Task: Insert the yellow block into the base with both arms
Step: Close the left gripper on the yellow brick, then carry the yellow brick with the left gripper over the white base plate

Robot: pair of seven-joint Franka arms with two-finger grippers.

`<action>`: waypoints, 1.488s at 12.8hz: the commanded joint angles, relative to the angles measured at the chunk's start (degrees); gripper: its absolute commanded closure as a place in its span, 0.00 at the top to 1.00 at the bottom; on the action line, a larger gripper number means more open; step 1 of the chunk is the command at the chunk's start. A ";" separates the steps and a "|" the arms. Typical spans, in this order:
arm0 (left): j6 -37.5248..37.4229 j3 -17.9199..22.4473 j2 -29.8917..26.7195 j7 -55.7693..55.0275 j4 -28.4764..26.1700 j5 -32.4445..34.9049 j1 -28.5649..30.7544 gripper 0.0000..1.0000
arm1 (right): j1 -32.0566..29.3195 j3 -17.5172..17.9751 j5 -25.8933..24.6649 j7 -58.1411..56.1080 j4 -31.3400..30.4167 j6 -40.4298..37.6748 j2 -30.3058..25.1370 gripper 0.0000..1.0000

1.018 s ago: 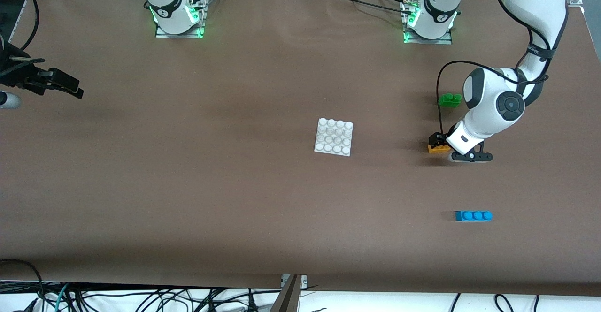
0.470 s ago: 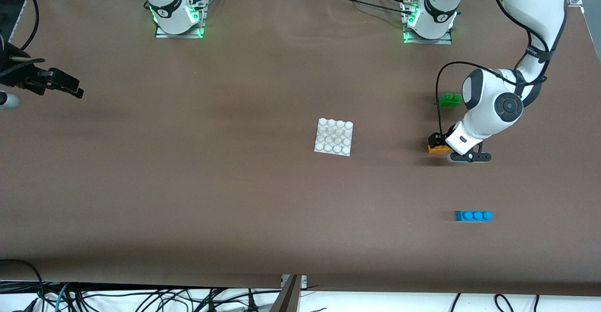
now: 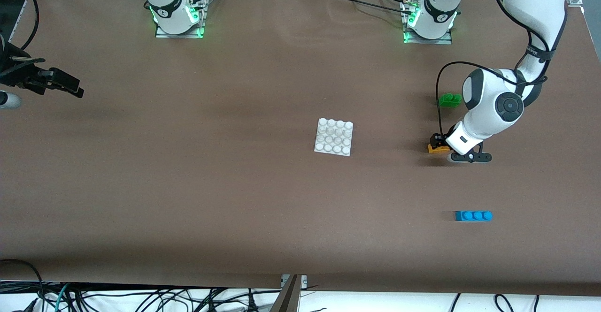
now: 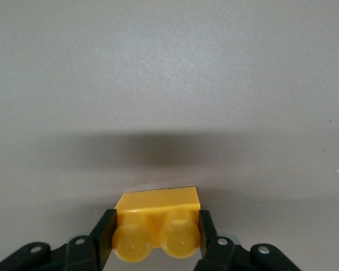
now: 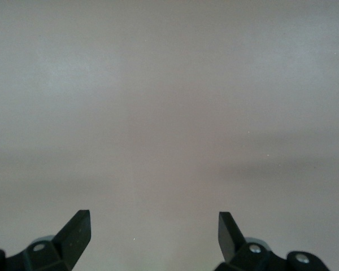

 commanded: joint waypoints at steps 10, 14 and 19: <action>-13.65 -1.08 -4.31 -8.05 14.14 -7.12 -19.19 0.00 | -0.82 0.52 0.99 -0.76 -0.50 -0.38 -0.58 1.00; -14.00 -0.99 3.51 -20.99 21.26 -7.12 -29.30 0.00 | -0.82 0.43 0.99 -0.76 -0.50 -0.47 -0.50 1.00; -13.82 -0.64 7.92 -25.15 24.09 -6.60 -33.98 0.00 | -0.82 0.43 0.99 -0.76 -0.50 -0.47 -0.50 1.00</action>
